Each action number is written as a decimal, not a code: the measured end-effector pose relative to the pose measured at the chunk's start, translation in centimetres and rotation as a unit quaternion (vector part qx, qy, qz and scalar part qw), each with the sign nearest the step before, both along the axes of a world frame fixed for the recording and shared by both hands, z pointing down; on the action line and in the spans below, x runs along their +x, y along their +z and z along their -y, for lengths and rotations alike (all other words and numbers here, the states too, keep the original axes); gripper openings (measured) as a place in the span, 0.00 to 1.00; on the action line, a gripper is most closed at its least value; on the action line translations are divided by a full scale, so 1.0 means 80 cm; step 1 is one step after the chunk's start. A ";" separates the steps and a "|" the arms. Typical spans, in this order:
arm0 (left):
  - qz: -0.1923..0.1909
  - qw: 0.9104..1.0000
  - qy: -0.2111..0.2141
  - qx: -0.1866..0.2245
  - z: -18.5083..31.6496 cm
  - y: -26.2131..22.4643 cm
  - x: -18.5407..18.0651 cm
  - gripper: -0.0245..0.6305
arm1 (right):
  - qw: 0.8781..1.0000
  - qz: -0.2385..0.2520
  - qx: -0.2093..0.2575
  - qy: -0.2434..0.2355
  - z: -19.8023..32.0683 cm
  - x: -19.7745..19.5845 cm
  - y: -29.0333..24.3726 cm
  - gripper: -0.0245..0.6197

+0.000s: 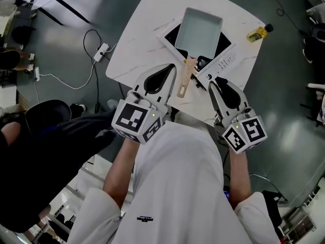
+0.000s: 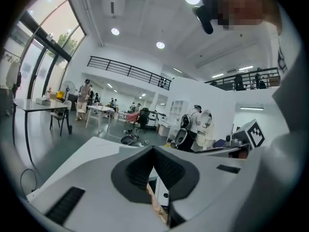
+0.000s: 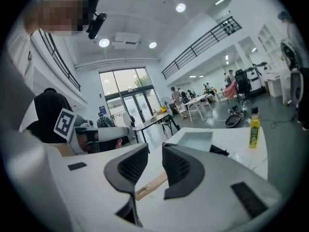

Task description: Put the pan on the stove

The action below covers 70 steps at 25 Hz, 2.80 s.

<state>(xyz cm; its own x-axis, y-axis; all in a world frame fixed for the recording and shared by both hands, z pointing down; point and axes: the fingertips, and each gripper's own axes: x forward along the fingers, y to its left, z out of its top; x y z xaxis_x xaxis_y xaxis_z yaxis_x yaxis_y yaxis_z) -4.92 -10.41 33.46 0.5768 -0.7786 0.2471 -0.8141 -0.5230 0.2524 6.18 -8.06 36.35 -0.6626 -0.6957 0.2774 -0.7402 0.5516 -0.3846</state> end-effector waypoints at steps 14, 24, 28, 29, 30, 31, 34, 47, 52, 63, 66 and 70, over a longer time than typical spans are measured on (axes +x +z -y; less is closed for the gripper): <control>0.001 0.998 -0.049 0.044 -0.062 -0.071 -0.028 0.04 | 0.994 -0.073 0.074 0.022 -0.026 0.026 -0.070 0.05; -0.021 0.998 -0.056 0.003 -0.068 -0.046 -0.027 0.04 | 0.996 -0.068 0.048 0.030 -0.036 0.029 -0.064 0.05; -0.035 0.998 -0.051 -0.007 -0.066 -0.046 -0.020 0.04 | 0.996 -0.073 0.051 0.024 -0.034 0.028 -0.069 0.05; -0.034 0.998 -0.052 -0.006 -0.066 -0.046 -0.018 0.04 | 0.996 -0.075 0.052 0.022 -0.034 0.028 -0.068 0.05; -0.035 0.998 -0.054 -0.007 -0.066 -0.044 -0.017 0.04 | 0.995 -0.079 0.052 0.021 -0.033 0.029 -0.066 0.05; -0.037 0.998 -0.056 -0.010 -0.066 -0.043 -0.017 0.04 | 0.995 -0.085 0.054 0.019 -0.033 0.029 -0.065 0.05; -0.048 0.997 -0.059 -0.017 -0.066 -0.043 -0.015 0.04 | 0.993 -0.107 0.055 0.014 -0.033 0.031 -0.061 0.05; -0.035 0.998 -0.052 -0.026 -0.067 -0.034 -0.016 0.04 | 0.991 -0.120 0.056 0.017 -0.024 0.030 -0.059 0.05; -0.040 0.997 -0.053 -0.028 -0.064 -0.035 -0.017 0.04 | 0.991 -0.120 0.053 0.021 -0.020 0.027 -0.059 0.05; -0.040 0.998 -0.040 -0.032 -0.064 -0.033 -0.009 0.04 | 0.992 -0.116 0.046 0.031 -0.023 0.023 -0.053 0.05; -0.040 0.998 -0.040 -0.033 -0.066 -0.033 -0.009 0.04 | 0.992 -0.114 0.045 0.035 -0.023 0.023 -0.053 0.05; -0.041 0.998 -0.041 -0.032 -0.067 -0.034 -0.007 0.04 | 0.992 -0.113 0.047 0.033 -0.023 0.022 -0.054 0.05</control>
